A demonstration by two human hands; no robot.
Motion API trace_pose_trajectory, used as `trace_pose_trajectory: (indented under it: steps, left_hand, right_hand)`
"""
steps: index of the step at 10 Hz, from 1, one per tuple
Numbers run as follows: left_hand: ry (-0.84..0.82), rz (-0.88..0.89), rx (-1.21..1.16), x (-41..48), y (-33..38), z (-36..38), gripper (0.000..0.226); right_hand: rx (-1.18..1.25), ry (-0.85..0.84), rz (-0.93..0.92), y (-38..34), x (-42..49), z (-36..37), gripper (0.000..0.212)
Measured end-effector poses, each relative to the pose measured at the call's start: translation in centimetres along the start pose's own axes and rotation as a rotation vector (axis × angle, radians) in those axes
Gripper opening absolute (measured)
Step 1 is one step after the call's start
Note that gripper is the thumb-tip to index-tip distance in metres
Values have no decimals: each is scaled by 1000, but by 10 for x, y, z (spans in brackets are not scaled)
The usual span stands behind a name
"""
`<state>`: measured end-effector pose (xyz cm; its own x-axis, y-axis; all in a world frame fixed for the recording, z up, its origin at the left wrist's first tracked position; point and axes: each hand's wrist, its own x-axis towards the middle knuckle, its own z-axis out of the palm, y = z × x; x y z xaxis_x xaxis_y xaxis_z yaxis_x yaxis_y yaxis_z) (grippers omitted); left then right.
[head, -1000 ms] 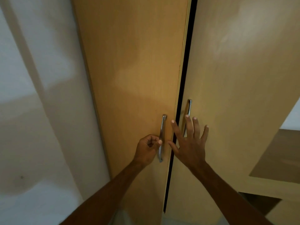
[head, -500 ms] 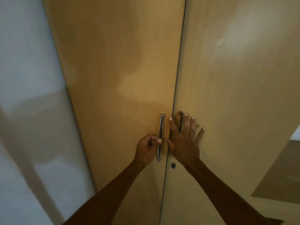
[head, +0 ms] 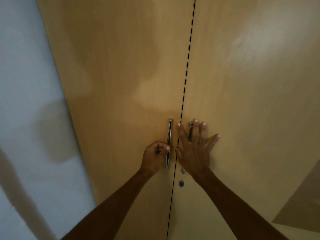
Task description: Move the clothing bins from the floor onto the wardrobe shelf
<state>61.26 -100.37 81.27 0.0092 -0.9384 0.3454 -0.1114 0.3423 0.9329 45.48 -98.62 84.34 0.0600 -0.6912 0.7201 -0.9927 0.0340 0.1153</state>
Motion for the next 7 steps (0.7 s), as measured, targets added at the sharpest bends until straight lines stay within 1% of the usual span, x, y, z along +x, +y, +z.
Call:
trace_pose_trajectory:
  steps: [2,3,4,5,6,7]
  left_hand:
    - [17,22,32,-2,-1,2,5]
    - [31,41,99,-7,3,2,11]
    - [32,59,219,-17,2,-6,13]
    - [66,72,328,-33,1,-22,14]
    - [104,43,392,-61,1,-43,14]
    - [172,28,450,-89,5,-60,15]
  right_hand:
    - [-33,4,-12,2,-2,0,90]
    - [-11,-15,-39,5,-5,-4,91]
    - [19,-46,-56,9,-8,-10,89]
    - [94,-98,-71,11,-14,-16,82]
    - [241,-135,-50,8,-33,-26,73]
    - [357,-122,-5,-1,-54,-32,68]
